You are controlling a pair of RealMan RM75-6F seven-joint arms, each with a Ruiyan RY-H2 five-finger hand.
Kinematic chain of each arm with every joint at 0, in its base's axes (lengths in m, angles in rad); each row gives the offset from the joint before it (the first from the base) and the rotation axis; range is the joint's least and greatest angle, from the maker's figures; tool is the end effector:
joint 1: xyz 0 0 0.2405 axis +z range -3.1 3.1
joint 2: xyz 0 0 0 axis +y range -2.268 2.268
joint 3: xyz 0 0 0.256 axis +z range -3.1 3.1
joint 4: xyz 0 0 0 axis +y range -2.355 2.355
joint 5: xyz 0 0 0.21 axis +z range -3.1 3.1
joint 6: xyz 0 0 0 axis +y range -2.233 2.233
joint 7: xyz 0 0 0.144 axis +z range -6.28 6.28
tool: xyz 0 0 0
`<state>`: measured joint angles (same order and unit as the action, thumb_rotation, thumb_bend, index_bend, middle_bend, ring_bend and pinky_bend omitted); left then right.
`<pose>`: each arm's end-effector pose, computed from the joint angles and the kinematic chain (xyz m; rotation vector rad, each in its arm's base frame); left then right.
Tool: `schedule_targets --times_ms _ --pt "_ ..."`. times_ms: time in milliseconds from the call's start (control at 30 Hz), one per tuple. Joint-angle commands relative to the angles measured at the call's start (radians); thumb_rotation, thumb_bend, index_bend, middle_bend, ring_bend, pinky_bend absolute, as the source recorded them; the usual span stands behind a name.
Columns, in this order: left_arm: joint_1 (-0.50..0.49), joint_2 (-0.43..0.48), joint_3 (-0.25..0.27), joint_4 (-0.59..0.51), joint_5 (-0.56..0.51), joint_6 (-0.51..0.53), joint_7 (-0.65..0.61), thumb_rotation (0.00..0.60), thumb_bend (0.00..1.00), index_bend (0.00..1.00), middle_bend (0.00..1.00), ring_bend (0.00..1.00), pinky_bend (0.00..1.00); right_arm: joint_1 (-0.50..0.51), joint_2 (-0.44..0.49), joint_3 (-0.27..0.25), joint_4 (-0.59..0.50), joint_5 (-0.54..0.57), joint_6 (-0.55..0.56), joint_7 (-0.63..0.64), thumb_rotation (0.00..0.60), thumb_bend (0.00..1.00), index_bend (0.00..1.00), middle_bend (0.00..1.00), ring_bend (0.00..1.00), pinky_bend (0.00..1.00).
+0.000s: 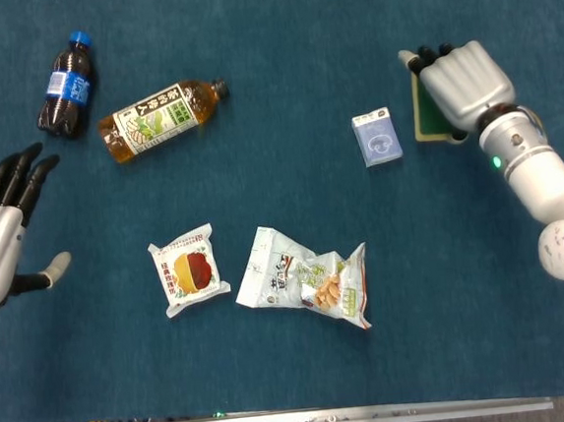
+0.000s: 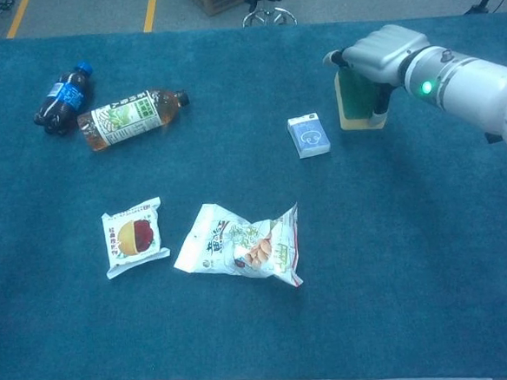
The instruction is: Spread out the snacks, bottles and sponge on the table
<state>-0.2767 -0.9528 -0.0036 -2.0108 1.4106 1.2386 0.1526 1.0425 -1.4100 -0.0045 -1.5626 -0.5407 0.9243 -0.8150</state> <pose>-0.2278 0.2053 0.1402 -1.6367 -1.0880 -0.8789 -0.1516 -0.3744 0.0053 1.9676 -0.7146 0.3714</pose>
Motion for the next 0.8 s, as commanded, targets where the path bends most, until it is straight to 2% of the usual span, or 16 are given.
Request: schedule_targets --times_ms 33,233,400,600,800 --pt "0.002 0.000 0.001 0.003 0.002 0.000 -0.005 0.600 0.24 0.02 0.00 0.00 0.08 0.002 0.002 -0.001 -0.013 -0.009 0.004 -0.008 0.600 0.04 0.00 0.16 0.22 0.43" --pt "0.005 0.000 0.004 0.004 0.013 0.001 -0.011 0.600 0.24 0.02 0.00 0.00 0.08 0.013 -0.005 -0.019 -0.021 0.026 0.005 -0.054 0.600 0.03 0.00 0.14 0.19 0.39" --pt "0.006 0.002 0.003 0.003 0.016 0.003 -0.013 0.600 0.24 0.02 0.00 0.00 0.08 0.019 -0.002 -0.017 -0.048 0.035 0.013 -0.065 0.600 0.00 0.00 0.06 0.14 0.34" --pt "0.008 0.003 0.000 0.005 0.020 0.009 -0.018 0.600 0.24 0.02 0.00 0.00 0.08 0.007 0.025 -0.001 -0.087 0.010 0.032 -0.030 0.600 0.00 0.00 0.01 0.11 0.33" --pt "0.016 0.007 -0.006 0.020 0.023 0.027 -0.037 0.600 0.24 0.02 0.00 0.00 0.08 -0.038 0.092 0.020 -0.156 -0.051 0.084 0.046 0.600 0.00 0.00 0.04 0.11 0.33"
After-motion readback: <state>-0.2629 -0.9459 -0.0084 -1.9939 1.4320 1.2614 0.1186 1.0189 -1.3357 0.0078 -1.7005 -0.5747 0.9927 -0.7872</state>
